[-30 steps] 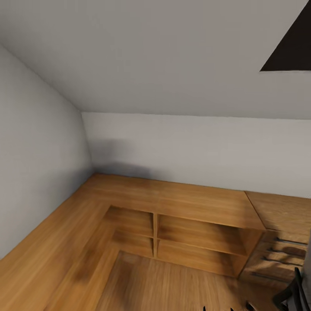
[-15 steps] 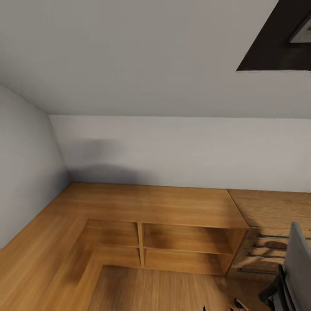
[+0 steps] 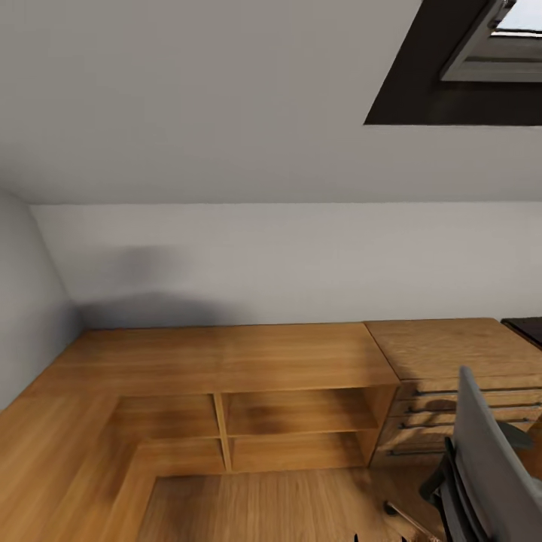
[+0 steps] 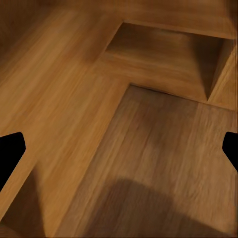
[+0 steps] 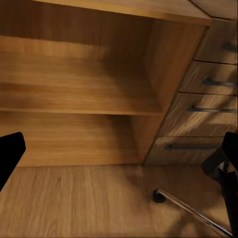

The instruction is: In the bedroom, organize the workspace by keeping the computer under the desk, ensuring the monitor is on the desk, placing the keyboard on the desk next to the monitor, placing the mouse on the desk next to the keyboard, moving the folder from the swivel chair onto the desk next to the mouse, stacking the notebook on top of the folder with the pen on top of the notebook, and positioning the swivel chair next to the desk.

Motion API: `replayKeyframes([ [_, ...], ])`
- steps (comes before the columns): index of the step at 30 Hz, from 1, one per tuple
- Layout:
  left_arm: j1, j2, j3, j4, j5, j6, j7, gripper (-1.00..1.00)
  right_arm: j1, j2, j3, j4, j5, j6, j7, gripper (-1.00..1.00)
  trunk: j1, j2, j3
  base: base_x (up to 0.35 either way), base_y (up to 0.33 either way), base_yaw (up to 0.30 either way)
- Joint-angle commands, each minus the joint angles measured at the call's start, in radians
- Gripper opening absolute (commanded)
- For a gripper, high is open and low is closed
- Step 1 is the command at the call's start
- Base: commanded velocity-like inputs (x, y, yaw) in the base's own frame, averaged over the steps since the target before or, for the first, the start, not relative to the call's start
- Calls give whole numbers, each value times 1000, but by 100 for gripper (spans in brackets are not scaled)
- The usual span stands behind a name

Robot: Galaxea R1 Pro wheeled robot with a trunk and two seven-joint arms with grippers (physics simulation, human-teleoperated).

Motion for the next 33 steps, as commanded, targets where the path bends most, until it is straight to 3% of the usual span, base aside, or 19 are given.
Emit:
replayKeyframes([
  [1, -1, 0, -9, 0, 4, -2, 6, 100, -1, 1, 9, 1, -4, -2, -5, 100, 1, -2, -2, 0, 0, -264],
  [11, -1, 0, -9, 0, 4, -2, 5, 100, -1, 0, 9, 1, -4, -2, 5, 100, 1, -2, -2, 0, 15, -264],
  [24, -1, -1, -8, 0, 4, -2, 5, 100, -1, 0, 8, 1, -4, -2, 33, 100, 1, -2, -2, 0, 197, -264],
  [33, -1, -2, -8, 0, 4, -2, 5, 100, -1, 0, 7, 1, -4, -2, 33, 100, 1, -2, -2, 0, 28, -264],
])
